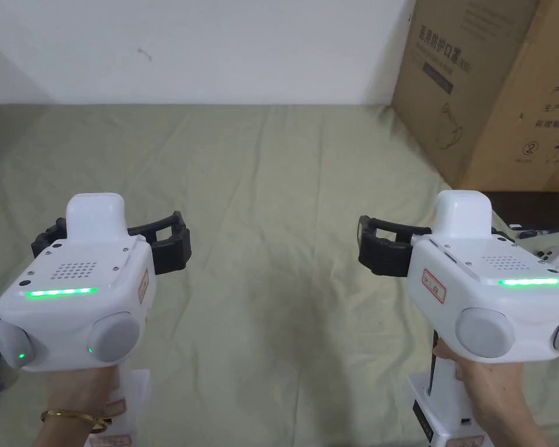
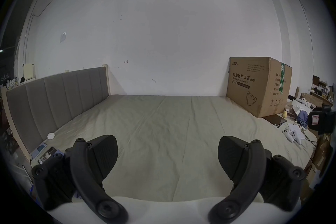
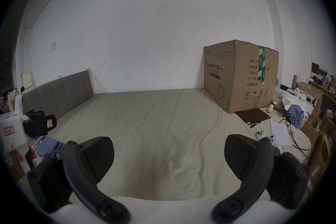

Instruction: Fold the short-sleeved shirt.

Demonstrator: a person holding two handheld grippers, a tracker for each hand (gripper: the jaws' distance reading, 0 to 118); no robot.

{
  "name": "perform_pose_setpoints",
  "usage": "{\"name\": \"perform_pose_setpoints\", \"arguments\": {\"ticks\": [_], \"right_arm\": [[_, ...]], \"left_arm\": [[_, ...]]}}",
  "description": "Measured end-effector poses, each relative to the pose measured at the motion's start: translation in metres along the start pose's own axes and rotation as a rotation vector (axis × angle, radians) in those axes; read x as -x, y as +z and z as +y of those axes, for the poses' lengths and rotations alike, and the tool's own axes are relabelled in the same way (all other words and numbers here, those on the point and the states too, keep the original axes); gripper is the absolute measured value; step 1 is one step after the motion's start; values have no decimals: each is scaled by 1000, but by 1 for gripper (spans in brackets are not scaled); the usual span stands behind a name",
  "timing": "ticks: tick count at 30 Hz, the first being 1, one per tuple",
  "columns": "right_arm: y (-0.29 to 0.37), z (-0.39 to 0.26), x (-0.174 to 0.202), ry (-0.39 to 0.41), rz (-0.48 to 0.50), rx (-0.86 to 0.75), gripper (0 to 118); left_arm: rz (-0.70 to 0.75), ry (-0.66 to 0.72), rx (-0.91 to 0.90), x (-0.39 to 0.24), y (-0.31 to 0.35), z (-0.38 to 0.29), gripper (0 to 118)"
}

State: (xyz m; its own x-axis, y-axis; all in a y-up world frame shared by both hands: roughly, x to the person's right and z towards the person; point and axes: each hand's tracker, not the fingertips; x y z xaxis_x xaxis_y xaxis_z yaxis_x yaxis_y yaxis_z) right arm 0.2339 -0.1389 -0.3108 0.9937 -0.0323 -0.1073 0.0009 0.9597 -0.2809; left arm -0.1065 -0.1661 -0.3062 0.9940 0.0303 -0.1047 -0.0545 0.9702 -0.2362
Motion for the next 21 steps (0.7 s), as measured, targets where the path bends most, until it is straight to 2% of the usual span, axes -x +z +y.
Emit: {"name": "perform_pose_setpoints", "arguments": {"ticks": [21], "right_arm": [[1,-3,1,6,-1,-36,118]], "left_arm": [[-27,-6,7,-9,-1,-2,111]]}}
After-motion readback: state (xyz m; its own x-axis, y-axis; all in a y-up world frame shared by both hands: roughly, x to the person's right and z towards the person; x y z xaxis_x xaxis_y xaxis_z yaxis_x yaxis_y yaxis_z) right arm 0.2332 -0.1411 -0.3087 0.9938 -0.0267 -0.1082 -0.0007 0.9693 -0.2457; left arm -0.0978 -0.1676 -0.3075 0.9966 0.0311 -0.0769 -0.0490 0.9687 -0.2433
